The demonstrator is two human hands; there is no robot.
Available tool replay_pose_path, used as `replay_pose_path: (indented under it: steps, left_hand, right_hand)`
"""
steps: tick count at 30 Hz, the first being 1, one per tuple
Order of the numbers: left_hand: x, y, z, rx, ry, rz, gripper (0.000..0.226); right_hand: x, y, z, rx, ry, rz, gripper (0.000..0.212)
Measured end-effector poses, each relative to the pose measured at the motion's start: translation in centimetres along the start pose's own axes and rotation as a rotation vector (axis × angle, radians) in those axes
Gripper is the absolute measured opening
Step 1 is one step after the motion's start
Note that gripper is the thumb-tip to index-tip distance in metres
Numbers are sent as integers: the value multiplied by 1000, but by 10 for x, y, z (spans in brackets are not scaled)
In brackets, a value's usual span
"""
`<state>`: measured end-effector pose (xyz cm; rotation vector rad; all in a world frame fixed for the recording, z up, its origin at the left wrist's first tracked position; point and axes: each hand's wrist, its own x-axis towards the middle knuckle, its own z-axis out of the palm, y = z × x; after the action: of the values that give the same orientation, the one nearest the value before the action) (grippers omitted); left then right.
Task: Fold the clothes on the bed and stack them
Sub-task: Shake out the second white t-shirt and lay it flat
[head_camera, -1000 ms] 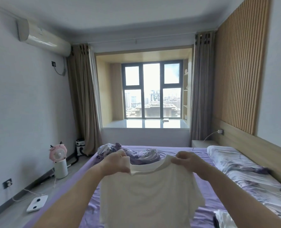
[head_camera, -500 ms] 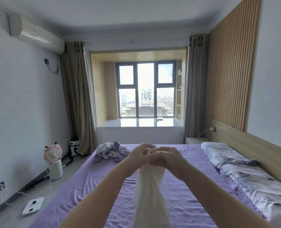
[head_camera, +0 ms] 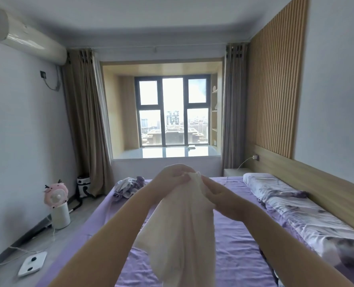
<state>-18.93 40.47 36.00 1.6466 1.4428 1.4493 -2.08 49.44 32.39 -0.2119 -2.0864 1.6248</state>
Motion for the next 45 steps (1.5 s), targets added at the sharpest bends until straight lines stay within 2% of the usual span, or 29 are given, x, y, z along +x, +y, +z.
replay_pose_path:
  steps: [2, 5, 8, 11, 13, 16, 20, 22, 25, 27, 30, 33, 35, 39, 42, 45]
  left_hand:
    - [0, 0, 3, 37, 74, 22, 17]
    - [-2, -5, -1, 50, 196, -12, 13]
    - [-10, -13, -12, 94, 227, -88, 15]
    - [-15, -25, -21, 189, 234, -150, 15]
    - [-14, -32, -28, 207, 268, -174, 15]
    - [-12, -39, -40, 202, 294, -184, 18]
    - [-11, -44, -64, 257, 278, -203, 25]
    - [-12, -45, -71, 323, 266, -202, 23]
    - [-9, -49, -75, 478, 216, -185, 8]
    - [-6, -50, -75, 583, 188, -177, 11]
    - [-4, -48, -77, 639, 196, -174, 15]
    - [-6, -47, -84, 613, 219, -161, 15]
    - [-8, -47, -88, 583, 223, -153, 11]
    - [-9, -43, -88, 550, 194, -123, 2]
    - [-10, -40, -83, 578, 157, -97, 9]
    - [-12, -43, -84, 591, 119, -104, 17]
  right_hand:
    - [4, 3, 13, -5, 50, 6, 39]
    - [10, 2, 16, -160, 222, 20, 22]
    - [8, 3, 5, -199, 369, 69, 6]
    - [2, 4, -6, -267, 412, 137, 9]
    - [-5, 3, -12, -272, 404, 153, 17]
    - [-16, 2, -27, -369, 344, 208, 13]
    - [-35, -2, -51, -520, 172, 328, 25]
    - [-40, -4, -58, -649, 103, 374, 21]
    - [-35, 4, -63, -729, 188, 331, 30]
    - [-27, 6, -62, -813, 255, 293, 35]
    - [-18, 3, -59, -1010, 269, 233, 35]
    - [-14, -1, -61, -1024, 306, 191, 35]
    - [-14, -5, -60, -1070, 277, 217, 36]
    - [-11, -7, -48, -1394, 93, 358, 23]
    - [-10, 0, -44, -1312, 42, 407, 25]
    - [-12, 7, -47, -985, 88, 341, 11]
